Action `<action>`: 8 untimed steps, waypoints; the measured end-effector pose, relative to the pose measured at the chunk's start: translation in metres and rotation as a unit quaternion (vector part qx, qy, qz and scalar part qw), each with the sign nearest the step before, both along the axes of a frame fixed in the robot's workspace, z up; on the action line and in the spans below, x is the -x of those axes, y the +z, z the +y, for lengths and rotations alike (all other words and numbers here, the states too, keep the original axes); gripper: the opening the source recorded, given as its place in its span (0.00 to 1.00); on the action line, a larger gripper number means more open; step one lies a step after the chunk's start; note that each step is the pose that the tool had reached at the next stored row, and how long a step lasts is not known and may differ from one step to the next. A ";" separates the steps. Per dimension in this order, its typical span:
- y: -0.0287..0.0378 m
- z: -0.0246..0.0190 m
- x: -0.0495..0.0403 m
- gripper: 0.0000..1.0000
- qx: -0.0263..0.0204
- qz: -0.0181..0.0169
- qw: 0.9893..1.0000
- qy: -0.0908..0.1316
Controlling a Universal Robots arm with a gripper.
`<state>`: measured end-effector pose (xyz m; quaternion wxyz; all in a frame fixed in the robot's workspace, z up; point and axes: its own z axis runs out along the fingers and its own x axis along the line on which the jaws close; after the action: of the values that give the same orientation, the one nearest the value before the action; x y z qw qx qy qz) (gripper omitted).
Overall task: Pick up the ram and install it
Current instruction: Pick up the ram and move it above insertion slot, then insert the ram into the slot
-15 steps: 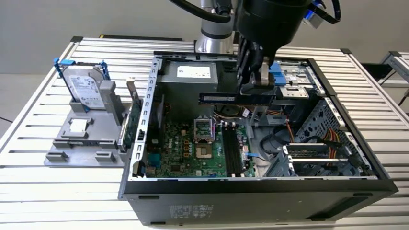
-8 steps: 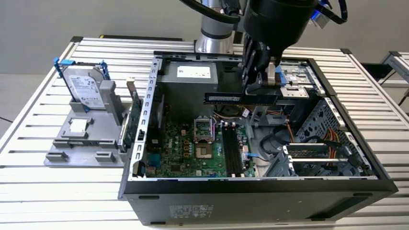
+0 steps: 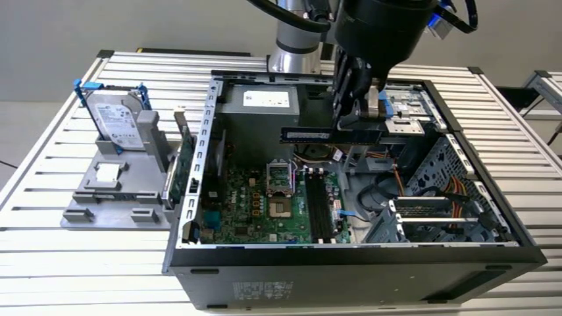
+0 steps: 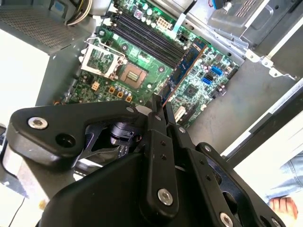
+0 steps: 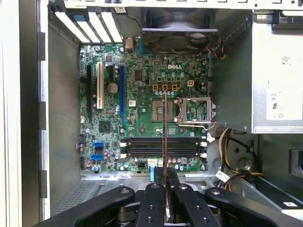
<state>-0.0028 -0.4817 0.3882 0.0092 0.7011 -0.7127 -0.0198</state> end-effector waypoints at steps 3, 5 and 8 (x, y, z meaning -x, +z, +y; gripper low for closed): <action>0.0000 0.0028 -0.0006 0.00 0.000 0.000 1.000 0.000; 0.0000 0.0060 -0.0013 0.00 0.000 0.000 1.000 0.000; 0.0000 0.0118 -0.0022 0.00 0.000 0.000 1.000 0.000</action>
<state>-0.0006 -0.4699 0.3882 0.0092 0.7008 -0.7131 -0.0198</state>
